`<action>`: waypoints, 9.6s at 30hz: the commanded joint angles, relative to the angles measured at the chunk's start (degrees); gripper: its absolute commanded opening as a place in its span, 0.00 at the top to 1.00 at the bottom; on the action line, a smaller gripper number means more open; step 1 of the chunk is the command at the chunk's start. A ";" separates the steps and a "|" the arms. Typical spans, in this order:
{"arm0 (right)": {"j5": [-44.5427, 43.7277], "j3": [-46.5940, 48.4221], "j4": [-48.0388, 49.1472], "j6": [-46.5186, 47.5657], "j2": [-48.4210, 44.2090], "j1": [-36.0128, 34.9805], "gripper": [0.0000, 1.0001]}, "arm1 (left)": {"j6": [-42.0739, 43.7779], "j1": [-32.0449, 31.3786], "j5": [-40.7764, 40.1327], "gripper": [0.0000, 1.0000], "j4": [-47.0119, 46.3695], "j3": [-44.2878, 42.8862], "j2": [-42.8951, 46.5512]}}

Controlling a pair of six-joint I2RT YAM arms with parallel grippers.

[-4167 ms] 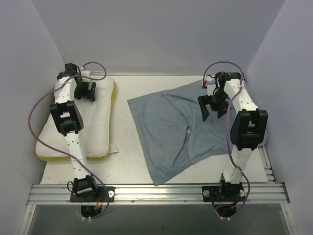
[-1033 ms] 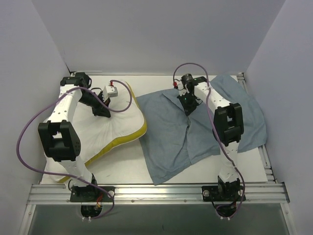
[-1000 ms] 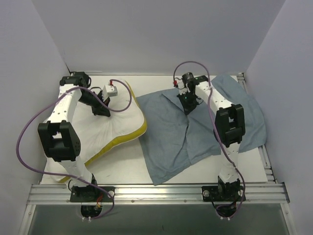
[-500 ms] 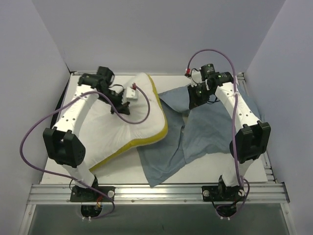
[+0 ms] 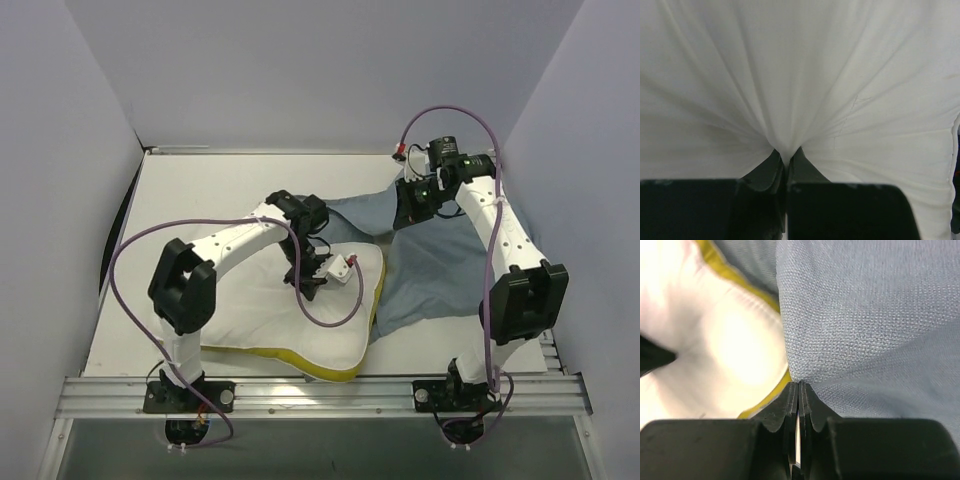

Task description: Put the pillow into the pillowcase

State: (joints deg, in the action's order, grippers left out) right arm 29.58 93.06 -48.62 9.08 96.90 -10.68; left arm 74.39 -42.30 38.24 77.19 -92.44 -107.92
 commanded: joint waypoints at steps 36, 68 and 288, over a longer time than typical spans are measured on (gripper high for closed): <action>0.75 -4.30 4.50 -2.48 -0.76 0.39 0.71 | -26.58 12.60 4.83 1.00 -10.29 -34.49 -20.67; 5.40 -31.71 17.42 -18.40 -12.53 9.97 0.31 | -30.62 -5.60 -26.83 0.41 -51.11 14.67 3.16; 22.01 43.17 12.20 -26.02 40.04 -16.74 1.00 | -21.73 12.51 11.24 1.00 -41.04 6.48 4.82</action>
State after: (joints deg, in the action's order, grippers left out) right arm 43.13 132.57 -52.38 -3.09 143.68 -25.02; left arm 59.40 -27.03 42.26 40.07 -82.70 -105.25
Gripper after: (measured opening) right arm 0.034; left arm 0.025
